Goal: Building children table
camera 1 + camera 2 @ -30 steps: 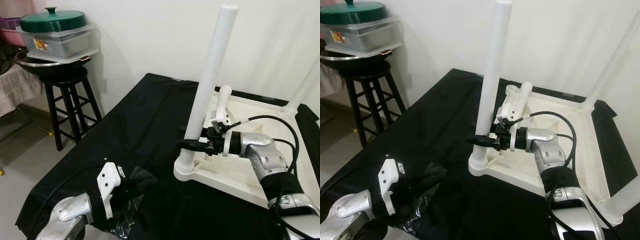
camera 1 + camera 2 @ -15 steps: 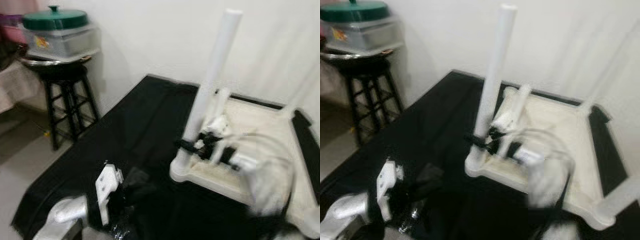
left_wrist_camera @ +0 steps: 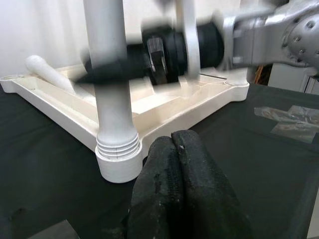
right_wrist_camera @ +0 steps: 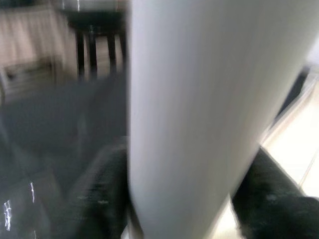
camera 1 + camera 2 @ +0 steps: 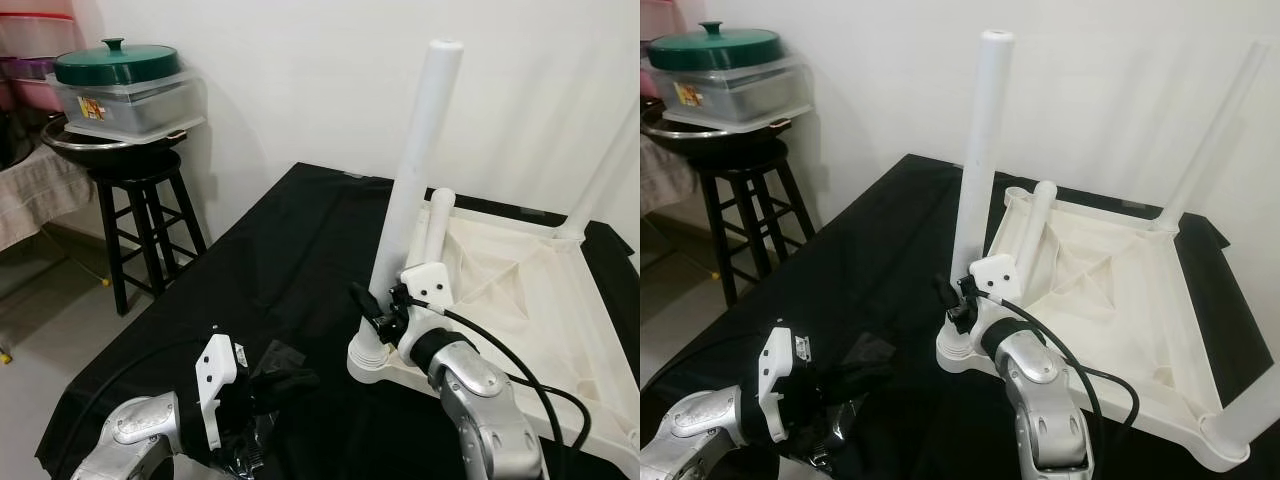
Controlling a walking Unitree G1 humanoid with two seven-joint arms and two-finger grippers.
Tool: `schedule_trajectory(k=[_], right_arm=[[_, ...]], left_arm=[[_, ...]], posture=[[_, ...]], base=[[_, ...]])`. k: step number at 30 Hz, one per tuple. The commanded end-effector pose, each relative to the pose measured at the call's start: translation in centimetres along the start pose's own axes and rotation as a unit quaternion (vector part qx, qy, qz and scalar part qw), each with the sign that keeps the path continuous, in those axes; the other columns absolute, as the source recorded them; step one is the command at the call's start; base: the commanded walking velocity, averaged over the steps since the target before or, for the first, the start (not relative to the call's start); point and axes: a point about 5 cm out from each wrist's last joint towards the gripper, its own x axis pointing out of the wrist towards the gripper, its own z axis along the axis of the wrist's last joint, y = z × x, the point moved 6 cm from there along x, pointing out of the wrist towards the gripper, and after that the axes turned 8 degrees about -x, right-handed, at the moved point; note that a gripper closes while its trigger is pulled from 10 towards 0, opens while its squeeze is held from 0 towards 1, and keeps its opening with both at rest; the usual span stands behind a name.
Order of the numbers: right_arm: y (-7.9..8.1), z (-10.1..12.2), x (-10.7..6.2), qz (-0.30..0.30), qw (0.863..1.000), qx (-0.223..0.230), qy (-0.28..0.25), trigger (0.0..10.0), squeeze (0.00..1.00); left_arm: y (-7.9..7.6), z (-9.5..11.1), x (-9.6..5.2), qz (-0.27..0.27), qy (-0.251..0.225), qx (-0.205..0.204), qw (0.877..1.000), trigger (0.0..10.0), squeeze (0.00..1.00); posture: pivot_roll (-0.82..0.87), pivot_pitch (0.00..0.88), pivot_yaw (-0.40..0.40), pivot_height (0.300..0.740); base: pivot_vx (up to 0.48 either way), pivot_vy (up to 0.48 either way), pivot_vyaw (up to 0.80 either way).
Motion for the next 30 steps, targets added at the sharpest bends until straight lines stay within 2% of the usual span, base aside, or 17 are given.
schedule_trajectory(k=[1,2,6,7,8,10,13,14,15,17,19,20,21,22,23,25,30], right_arm=[[1.2,1.0,0.0,0.055,0.998,0.01,-0.021,10.0,1.0],[1.2,1.0,0.0,0.055,0.998,0.01,-0.021,10.0,1.0],[2.1,3.8,-0.3,0.143,0.986,-0.018,-0.083,10.0,1.0],[1.7,4.2,-0.3,0.178,0.978,-0.047,-0.094,10.0,0.11],[1.0,4.3,0.0,0.206,0.971,-0.071,-0.097,10.0,0.0],[1.0,4.3,0.0,0.206,0.971,-0.071,-0.097,10.0,0.0],[-0.2,3.8,0.6,0.277,0.952,-0.098,-0.085,10.0,0.0],[-0.2,3.8,0.6,0.277,0.952,-0.098,-0.085,10.0,0.0],[-0.5,3.6,1.0,0.313,0.941,-0.101,-0.076,10.0,0.0],[-0.5,3.6,1.0,0.313,0.941,-0.101,-0.076,10.0,0.0],[-1.2,3.2,1.8,0.355,0.929,-0.088,-0.058,10.0,0.0],[-1.2,3.2,1.8,0.355,0.929,-0.088,-0.058,10.0,0.0],[-1.5,3.2,2.2,0.361,0.928,-0.079,-0.054,8.0,0.0],[-1.5,3.2,2.2,0.361,0.928,-0.079,-0.054,8.0,0.0],[-1.8,3.3,2.6,0.366,0.927,-0.069,-0.053,0.5,0.0],[-2.0,3.3,2.7,0.371,0.925,-0.066,-0.051,0.0,0.0],[-2.2,3.5,2.7,0.379,0.921,-0.065,-0.054,0.0,0.0]], left_arm=[[0.0,-0.3,0.3,-0.002,0.004,0.002,1.0,10.0,0.0],[0.0,-0.3,0.3,-0.002,0.004,0.002,1.0,10.0,0.0],[0.0,-0.4,0.4,-0.003,0.005,0.002,1.0,10.0,0.0],[0.1,-0.5,0.5,-0.003,0.006,0.003,1.0,10.0,0.0],[0.1,-0.6,0.6,-0.004,0.007,0.004,1.0,10.0,0.0],[0.1,-0.6,0.6,-0.004,0.007,0.004,1.0,10.0,0.0],[0.2,-0.7,0.9,-0.003,0.009,0.006,1.0,10.0,0.0],[0.2,-0.7,0.9,-0.003,0.009,0.006,1.0,10.0,0.0],[0.2,-0.8,1.0,-0.003,0.01,0.007,1.0,10.0,0.0],[0.2,-0.8,1.0,-0.003,0.01,0.007,1.0,10.0,0.0],[0.2,-1.0,1.2,-0.002,0.014,0.01,1.0,10.0,0.0],[0.2,-1.0,1.2,-0.002,0.014,0.01,1.0,10.0,0.0],[0.2,-1.1,1.3,-0.001,0.015,0.012,1.0,10.0,0.0],[0.2,-1.1,1.3,-0.001,0.015,0.012,1.0,10.0,0.0],[0.2,-1.1,1.4,0.0,0.015,0.014,1.0,10.0,0.0],[0.2,-1.1,1.4,0.001,0.015,0.015,1.0,10.0,0.0],[0.2,-1.1,1.5,0.002,0.015,0.016,1.0,10.0,0.0]], posture=[[-0.06,0.0,-0.073,0.74],[-0.06,0.0,-0.073,0.74],[-0.06,0.0,-0.069,0.74],[-0.06,0.0,-0.067,0.74],[-0.05,0.0,-0.069,0.74],[-0.05,0.0,-0.069,0.74],[-0.04,0.0,-0.076,0.74],[-0.04,0.0,-0.076,0.74],[-0.04,0.0,-0.08,0.74],[-0.04,0.0,-0.08,0.74],[-0.02,0.0,-0.089,0.74],[-0.02,0.0,-0.089,0.74],[-0.01,0.0,-0.095,0.74],[-0.01,0.0,-0.095,0.74],[-0.01,0.0,-0.097,0.74],[0.0,0.0,-0.098,0.74],[-0.01,0.0,-0.095,0.74]], base=[[0.0,0.0,0.0],[0.0,0.0,0.0],[0.0,0.0,0.0],[0.0,0.0,0.0],[0.0,0.0,0.0],[0.0,0.0,0.0],[0.0,0.0,0.0],[0.0,0.0,0.0],[0.0,0.0,0.0],[0.0,0.0,0.0],[0.0,0.0,0.0],[0.0,0.0,0.0],[0.0,0.0,0.0],[0.0,0.0,0.0],[0.0,0.0,0.0],[0.0,0.0,0.0],[0.0,0.0,0.0]])
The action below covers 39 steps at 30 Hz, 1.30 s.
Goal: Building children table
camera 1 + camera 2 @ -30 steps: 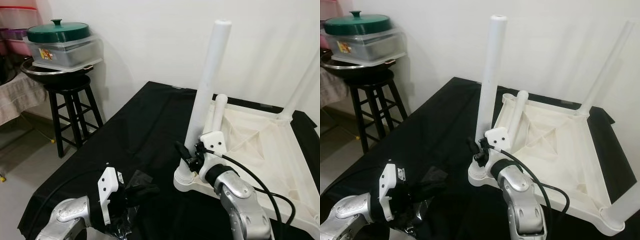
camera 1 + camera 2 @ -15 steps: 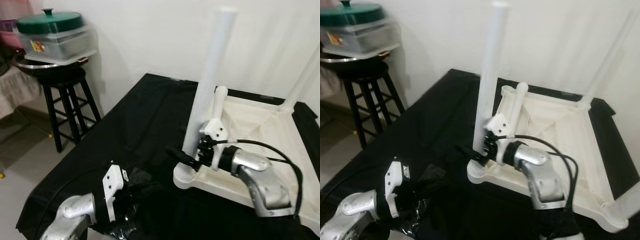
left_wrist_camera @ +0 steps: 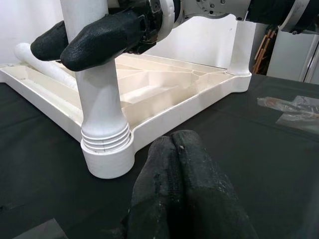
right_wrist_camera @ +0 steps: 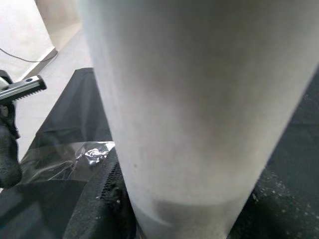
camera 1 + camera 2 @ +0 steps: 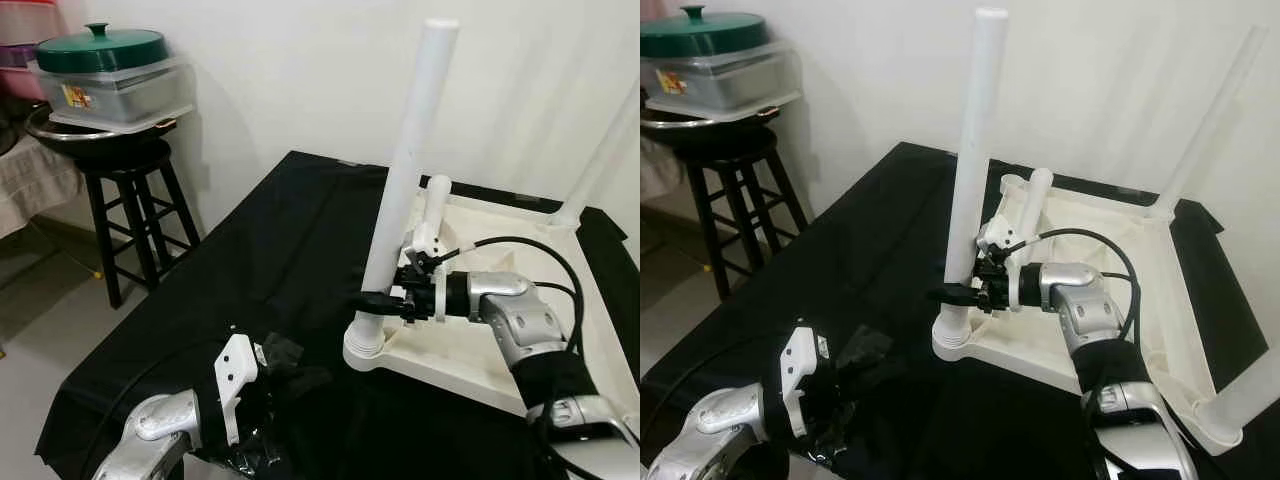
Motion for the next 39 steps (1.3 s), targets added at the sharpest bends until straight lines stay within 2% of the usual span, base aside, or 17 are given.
schedule_trajectory(k=[1,4,7,11,12,13,14,15,19,20,27,28,30,35,36,38,39], right_arm=[[-0.2,0.3,-0.3,0.005,1.0,-0.015,-0.004,0.0,0.0],[0.1,0.1,-0.4,0.008,1.0,-0.019,-0.006,0.0,0.0],[1.7,-0.7,-0.1,-0.015,0.999,-0.03,-0.015,0.0,0.0],[2.0,-0.9,0.4,-0.04,0.999,-0.027,-0.017,0.0,0.0],[0.6,-1.9,2.2,-0.295,0.955,0.04,-0.006,0.0,0.0],[0.6,-1.9,2.2,-0.295,0.955,0.04,-0.006,0.0,0.0],[1.9,-4.0,2.0,-0.4,0.91,0.107,0.033,0.0,0.0],[3.6,-4.5,2.9,-0.413,0.903,0.102,0.068,0.0,0.0],[3.5,-3.6,3.0,-0.418,0.903,0.074,0.062,0.0,0.0],[3.3,-3.8,3.1,-0.395,0.914,0.065,0.062,0.0,0.0],[3.0,-3.8,3.4,-0.377,0.923,0.048,0.064,0.0,0.0],[3.4,-3.4,3.7,-0.346,0.935,0.056,0.048,10.0,1.0],[4.0,-1.4,4.3,-0.283,0.957,0.058,-0.001,10.0,1.0],[4.4,1.6,4.4,-0.193,0.979,0.033,-0.061,10.0,1.0],[5.1,2.4,4.4,-0.124,0.99,-0.002,-0.065,10.0,0.27],[5.1,2.4,4.4,-0.124,0.99,-0.002,-0.065,10.0,0.27],[5.8,2.6,4.1,-0.053,0.996,-0.042,-0.061,10.0,0.0]], left_arm=[[-0.1,-0.2,0.2,-0.003,0.003,0.004,1.0,10.0,0.0],[-0.1,-0.2,0.3,-0.003,0.003,0.004,1.0,10.0,0.0],[-0.1,-0.2,0.2,-0.003,0.003,0.004,1.0,10.0,0.0],[-0.1,-0.2,0.2,-0.003,0.003,0.003,1.0,10.0,0.0],[0.0,-0.1,0.0,-0.002,0.004,0.003,1.0,10.0,0.0],[0.0,-0.1,0.0,-0.002,0.004,0.003,1.0,10.0,0.0],[0.1,-0.1,-0.1,-0.002,0.004,0.002,1.0,10.0,0.0],[0.2,0.0,-0.2,-0.001,0.003,0.001,1.0,10.0,0.0],[0.3,0.0,-0.2,-0.002,0.005,0.0,1.0,10.0,0.0],[0.4,-0.1,-0.2,-0.001,0.004,-0.001,1.0,10.0,0.0],[0.5,-0.1,-0.1,-0.001,0.006,-0.001,1.0,10.0,0.0],[0.6,-0.1,-0.1,0.002,0.004,-0.002,1.0,10.0,0.0],[0.6,-0.2,0.1,0.002,0.003,-0.003,1.0,10.0,0.0],[0.7,-0.2,0.1,0.0,0.004,-0.005,1.0,10.0,0.0],[0.7,-0.3,0.2,-0.001,0.004,-0.006,1.0,10.0,0.0],[0.7,-0.3,0.2,-0.001,0.004,-0.006,1.0,10.0,0.0],[0.7,-0.3,0.3,-0.001,0.004,-0.006,1.0,10.0,0.0]], posture=[[-0.02,0.0,-0.098,0.74],[-0.02,0.0,-0.098,0.74],[-0.04,0.0,-0.095,0.74],[-0.04,0.0,-0.095,0.74],[-0.05,0.0,-0.084,0.74],[-0.05,0.0,-0.084,0.74],[-0.07,0.0,-0.07,0.74],[-0.07,0.0,-0.062,0.74],[-0.09,0.0,-0.046,0.74],[-0.09,0.0,-0.042,0.74],[-0.07,0.0,-0.056,0.74],[-0.08,0.0,-0.056,0.74],[-0.08,0.0,-0.054,0.74],[-0.08,0.0,-0.046,0.74],[-0.08,0.0,-0.048,0.74],[-0.08,0.0,-0.048,0.74],[-0.08,0.0,-0.052,0.74]], base=[[0.0,0.0,0.0],[0.0,0.0,0.0],[0.0,0.0,0.0],[0.0,0.0,0.0],[0.0,0.0,0.0],[0.0,0.0,0.0],[0.0,0.0,0.0],[0.0,0.0,0.0],[0.0,0.0,0.0],[0.0,0.0,0.0],[0.0,0.0,0.0],[0.0,0.0,0.0],[0.0,0.0,0.0],[0.0,0.0,0.0],[0.0,0.0,0.0],[0.0,0.0,0.0],[0.0,0.0,0.0]])
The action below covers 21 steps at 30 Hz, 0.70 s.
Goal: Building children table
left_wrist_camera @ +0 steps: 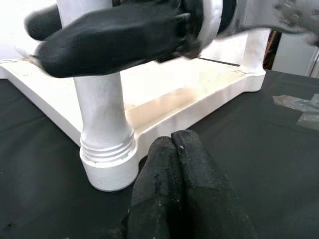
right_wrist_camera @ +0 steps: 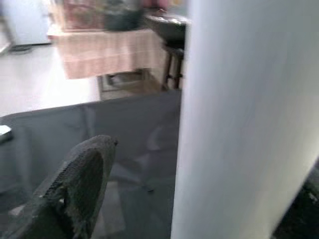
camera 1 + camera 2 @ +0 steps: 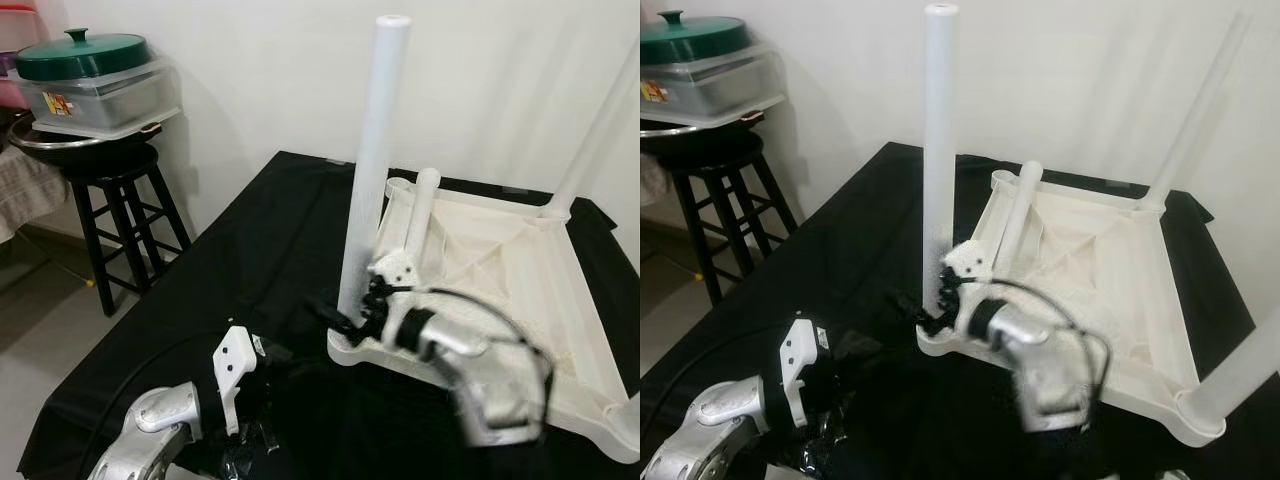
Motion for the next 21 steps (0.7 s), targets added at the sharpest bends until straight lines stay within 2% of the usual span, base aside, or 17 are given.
schedule_trajectory(k=[1,2,4,5,6,7,8,9,10,16,19,21], right_arm=[[2.1,0.6,0.6,0.072,0.997,-0.01,-0.022,10.0,0.0],[1.9,0.4,0.4,0.117,0.993,-0.025,-0.012,10.0,0.0],[1.9,0.4,0.4,0.117,0.993,-0.025,-0.012,10.0,0.0],[1.6,0.2,0.4,0.142,0.989,-0.028,-0.008,10.0,0.0],[-0.6,0.1,0.9,0.139,0.99,-0.015,-0.007,10.0,0.0],[-2.1,0.2,1.3,0.135,0.991,0.003,-0.007,10.0,0.0],[-2.1,0.2,1.3,0.135,0.991,0.003,-0.007,10.0,0.0],[-3.0,0.1,1.6,0.132,0.991,0.016,-0.008,3.8,0.0],[-3.5,0.1,1.7,0.132,0.991,0.03,-0.008,0.0,0.0],[-3.6,0.3,1.6,0.135,0.99,0.046,-0.022,0.0,0.0],[-2.9,0.2,0.7,0.146,0.988,0.039,-0.04,0.0,0.0],[-2.7,0.1,0.2,0.128,0.99,0.029,-0.049,0.0,0.0]], left_arm=[[0.0,-0.3,0.0,-0.001,0.004,-0.005,1.0,10.0,0.0],[0.0,-0.4,0.1,-0.001,0.004,-0.005,1.0,10.0,0.0],[0.0,-0.4,0.1,-0.001,0.004,-0.005,1.0,10.0,0.0],[0.0,-0.4,0.2,-0.001,0.005,-0.005,1.0,10.0,0.0],[0.0,-0.6,0.2,-0.001,0.006,-0.005,1.0,10.0,0.0],[0.0,-0.6,0.2,0.0,0.006,-0.005,1.0,10.0,0.0],[0.0,-0.6,0.2,0.0,0.006,-0.005,1.0,10.0,0.0],[0.0,-0.7,0.3,0.0,0.007,-0.005,1.0,10.0,0.0],[0.0,-0.7,0.3,0.0,0.007,-0.005,1.0,10.0,0.0],[-0.1,-0.8,0.4,0.001,0.007,-0.006,1.0,10.0,0.0],[-0.2,-0.8,0.3,0.0,0.005,-0.008,1.0,10.0,0.0],[-0.3,-0.8,0.3,-0.001,0.004,-0.009,1.0,10.0,0.0]], posture=[[-0.08,0.0,-0.052,0.74],[-0.07,0.0,-0.052,0.74],[-0.07,0.0,-0.052,0.74],[-0.06,0.0,-0.055,0.74],[-0.04,0.0,-0.064,0.74],[-0.04,0.0,-0.064,0.74],[-0.04,0.0,-0.064,0.74],[-0.04,0.0,-0.068,0.74],[-0.03,0.0,-0.069,0.74],[-0.03,0.0,-0.072,0.74],[-0.04,0.0,-0.068,0.74],[-0.04,0.0,-0.065,0.74]], base=[[0.0,0.0,0.0],[0.0,0.0,0.0],[0.0,0.0,0.0],[0.0,0.0,0.0],[0.0,0.0,0.0],[0.0,0.0,0.0],[0.0,0.0,0.0],[0.0,0.0,0.0],[0.0,0.0,0.0],[0.0,0.0,0.0],[0.0,0.0,0.0],[0.0,0.0,0.0]])
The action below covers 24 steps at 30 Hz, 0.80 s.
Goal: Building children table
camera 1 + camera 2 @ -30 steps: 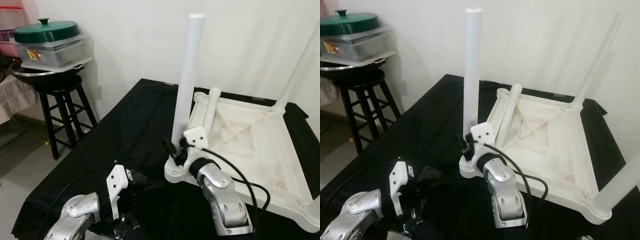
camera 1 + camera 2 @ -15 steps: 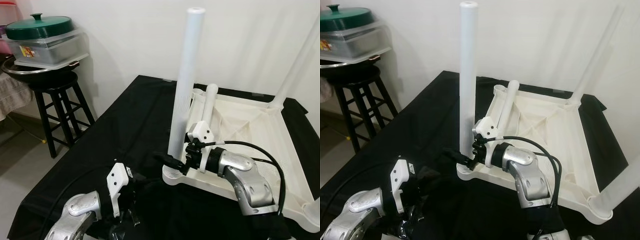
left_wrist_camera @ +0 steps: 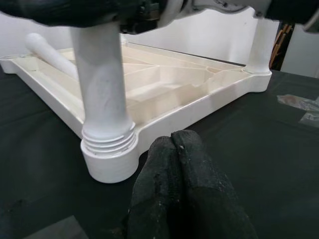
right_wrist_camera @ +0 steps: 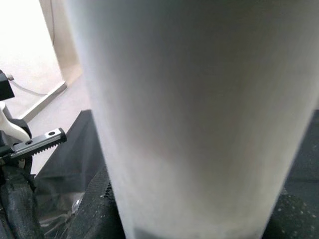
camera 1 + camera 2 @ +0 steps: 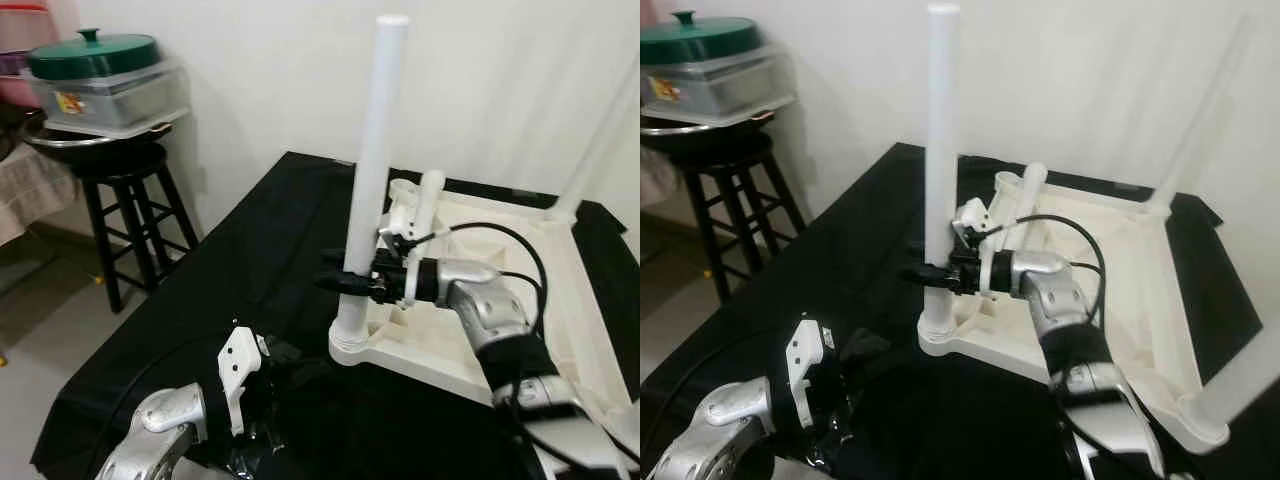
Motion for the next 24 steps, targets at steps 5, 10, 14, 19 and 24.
schedule_trajectory(k=[5,10,14,19,24], right_arm=[[0.9,-0.9,0.3,-0.049,0.999,-0.009,-0.005,0.0,0.0],[1.9,-4.9,1.2,-0.236,0.968,0.062,0.05,0.0,0.0],[1.8,-6.3,0.2,-0.402,0.908,0.052,0.108,0.0,0.0],[2.2,-6.7,0.7,-0.386,0.914,0.056,0.113,0.0,0.0],[3.4,-5.2,1.7,-0.337,0.935,0.078,0.078,10.0,1.0]], left_arm=[[-0.4,-0.1,-0.1,-0.005,0.001,-0.001,1.0,10.0,0.0],[-0.4,0.0,-0.3,-0.005,0.0,-0.002,1.0,10.0,0.0],[-0.1,0.1,-0.5,-0.007,0.001,-0.007,1.0,10.0,0.0],[0.1,0.1,-0.5,-0.009,0.003,-0.009,1.0,10.0,0.0],[0.2,0.2,-0.5,0.001,-0.003,-0.008,1.0,10.0,0.0]], posture=[[-0.04,0.0,-0.071,0.74],[-0.07,0.0,-0.072,0.74],[-0.07,0.0,-0.053,0.74],[-0.08,0.0,-0.052,0.74],[-0.06,0.0,-0.053,0.74]], base=[[0.0,0.0,0.0],[0.0,0.0,0.0],[0.0,0.0,0.0],[0.0,0.0,0.0],[0.0,0.0,0.0]])
